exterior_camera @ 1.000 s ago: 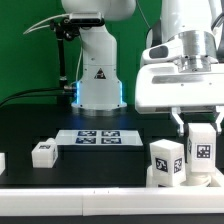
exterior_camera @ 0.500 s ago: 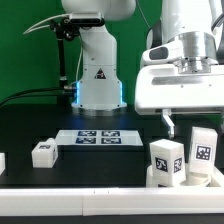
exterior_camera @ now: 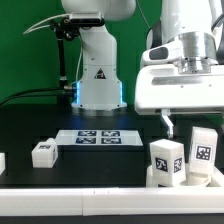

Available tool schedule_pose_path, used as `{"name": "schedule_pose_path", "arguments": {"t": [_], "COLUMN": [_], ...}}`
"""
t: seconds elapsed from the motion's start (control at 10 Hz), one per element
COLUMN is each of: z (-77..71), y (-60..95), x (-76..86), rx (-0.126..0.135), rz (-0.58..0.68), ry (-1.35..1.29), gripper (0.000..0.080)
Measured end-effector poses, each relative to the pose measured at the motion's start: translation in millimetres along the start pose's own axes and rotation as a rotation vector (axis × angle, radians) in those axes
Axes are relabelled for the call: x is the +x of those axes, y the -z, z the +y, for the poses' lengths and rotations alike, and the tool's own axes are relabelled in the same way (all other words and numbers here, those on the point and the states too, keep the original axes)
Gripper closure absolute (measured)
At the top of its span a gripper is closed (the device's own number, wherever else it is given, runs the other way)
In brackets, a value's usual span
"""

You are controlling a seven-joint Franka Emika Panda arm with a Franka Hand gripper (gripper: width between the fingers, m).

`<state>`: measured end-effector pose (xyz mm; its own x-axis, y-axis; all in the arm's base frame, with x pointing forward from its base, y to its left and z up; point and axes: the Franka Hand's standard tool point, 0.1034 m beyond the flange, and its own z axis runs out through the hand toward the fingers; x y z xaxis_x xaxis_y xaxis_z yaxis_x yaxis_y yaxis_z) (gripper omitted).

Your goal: Assemble stool

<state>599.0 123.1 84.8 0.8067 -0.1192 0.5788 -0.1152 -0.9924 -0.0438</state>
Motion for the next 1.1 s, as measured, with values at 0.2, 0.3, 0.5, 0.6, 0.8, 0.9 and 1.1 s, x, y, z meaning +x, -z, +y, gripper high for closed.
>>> {"name": "schedule_pose_path", "arguments": {"t": [0.2,0.3,0.5,0.6,0.8,0.9,1.1], "z": [0.3,3.7,6.0,6.1,4.8,6.8,11.4], "y": [0.1,1.2,7.1,5.7,8.2,8.4,10.2], "x": [0.4,8.2,28.0,22.5,19.4,20.1,19.9], "rx": [0.0,-0.004,0.004,0.001,-0.01,-0.012,-0.016], "rz": [-0.003,-0.056,-0.092,-0.131,-0.325,-0.386,-0.492], "ry": [0.0,-0.017,-0.051,-0.053,-0.125,-0.118,-0.136], "gripper": [0.015,0.015,0.015,0.015,0.015,0.015,0.015]}}
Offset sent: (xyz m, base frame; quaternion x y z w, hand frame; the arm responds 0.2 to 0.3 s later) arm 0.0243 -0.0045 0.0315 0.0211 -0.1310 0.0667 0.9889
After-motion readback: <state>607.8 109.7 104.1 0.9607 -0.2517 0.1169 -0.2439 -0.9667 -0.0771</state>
